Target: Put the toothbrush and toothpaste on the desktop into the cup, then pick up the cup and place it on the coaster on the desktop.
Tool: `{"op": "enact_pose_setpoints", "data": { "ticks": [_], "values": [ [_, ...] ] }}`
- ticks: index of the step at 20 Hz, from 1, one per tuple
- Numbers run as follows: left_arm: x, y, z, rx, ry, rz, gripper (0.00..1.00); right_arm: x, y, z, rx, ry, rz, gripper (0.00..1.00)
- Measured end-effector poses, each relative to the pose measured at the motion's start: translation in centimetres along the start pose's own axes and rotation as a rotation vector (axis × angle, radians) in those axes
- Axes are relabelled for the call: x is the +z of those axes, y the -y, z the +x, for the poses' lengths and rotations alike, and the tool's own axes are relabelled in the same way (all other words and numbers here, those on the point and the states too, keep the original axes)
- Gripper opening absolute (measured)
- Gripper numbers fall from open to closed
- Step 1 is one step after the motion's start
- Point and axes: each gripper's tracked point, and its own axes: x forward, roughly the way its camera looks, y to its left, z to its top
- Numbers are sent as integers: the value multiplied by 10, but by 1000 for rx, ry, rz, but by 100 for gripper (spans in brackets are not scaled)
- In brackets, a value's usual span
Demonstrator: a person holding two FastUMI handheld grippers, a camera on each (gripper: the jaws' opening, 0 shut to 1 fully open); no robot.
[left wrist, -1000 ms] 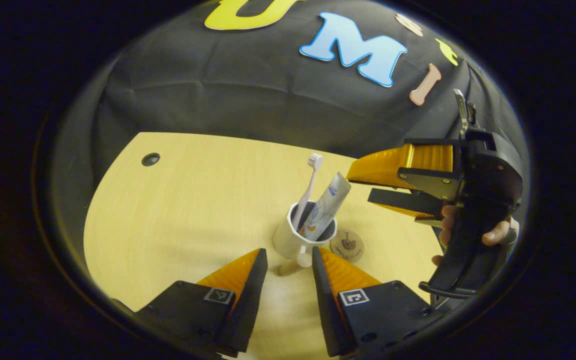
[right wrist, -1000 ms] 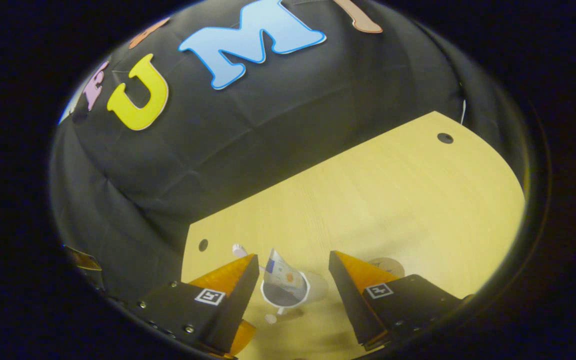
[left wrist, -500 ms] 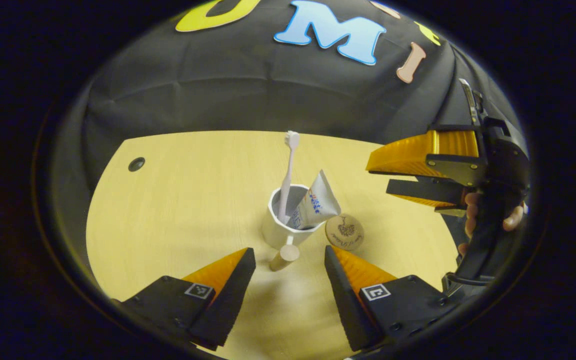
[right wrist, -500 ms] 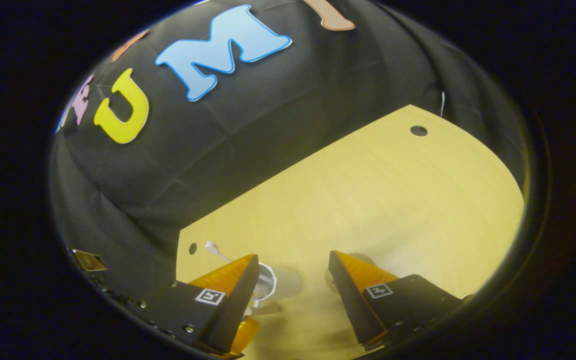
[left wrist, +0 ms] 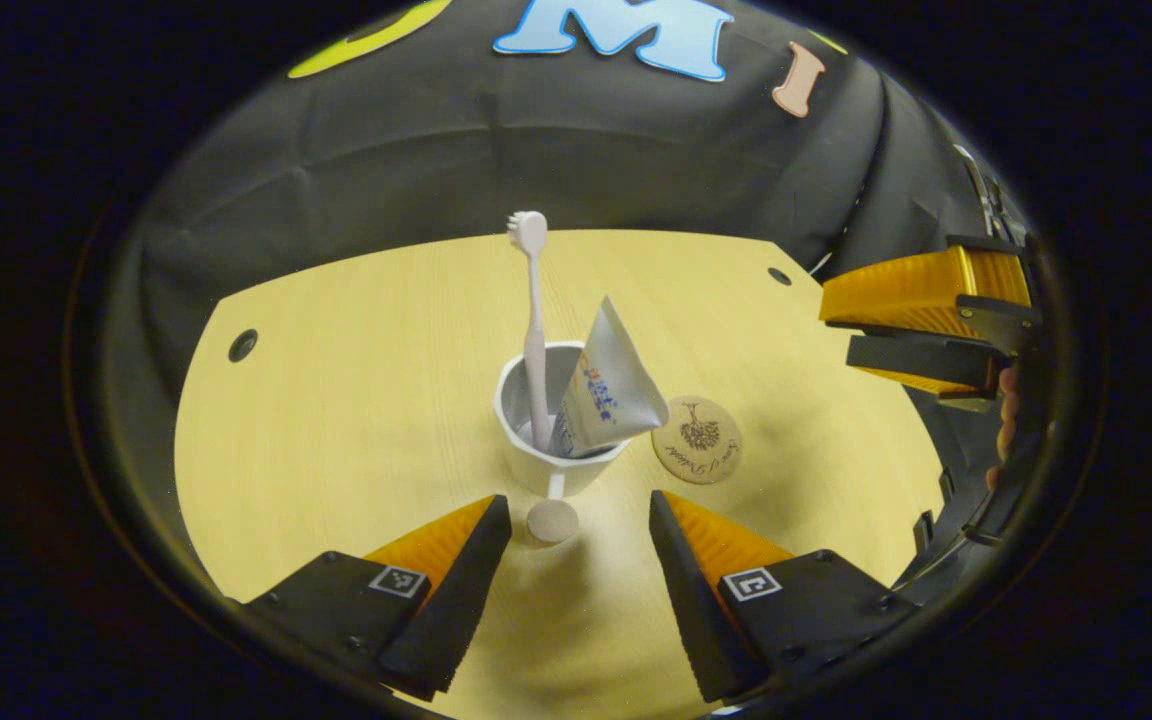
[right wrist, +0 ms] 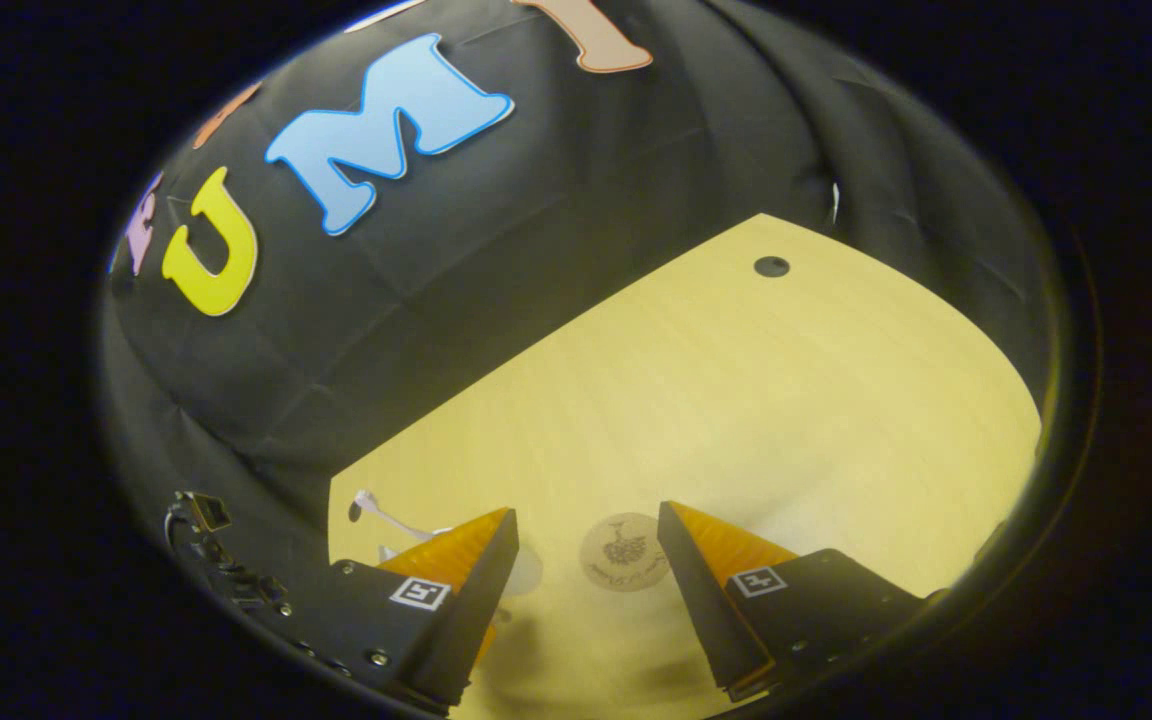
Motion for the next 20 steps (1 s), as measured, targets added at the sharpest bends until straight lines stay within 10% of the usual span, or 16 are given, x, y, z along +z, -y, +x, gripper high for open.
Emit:
{"op": "enact_pose_setpoints", "data": {
  "ticks": [10, 20],
  "values": [
    [-6, -3, 23, 25, -63, 67, 86, -11, 55, -11, -72, -33, 39, 87],
    [-19, -18, 36, 68, -108, 55, 32, -16, 65, -8, -72, -69, 39, 86]
  ]
}}
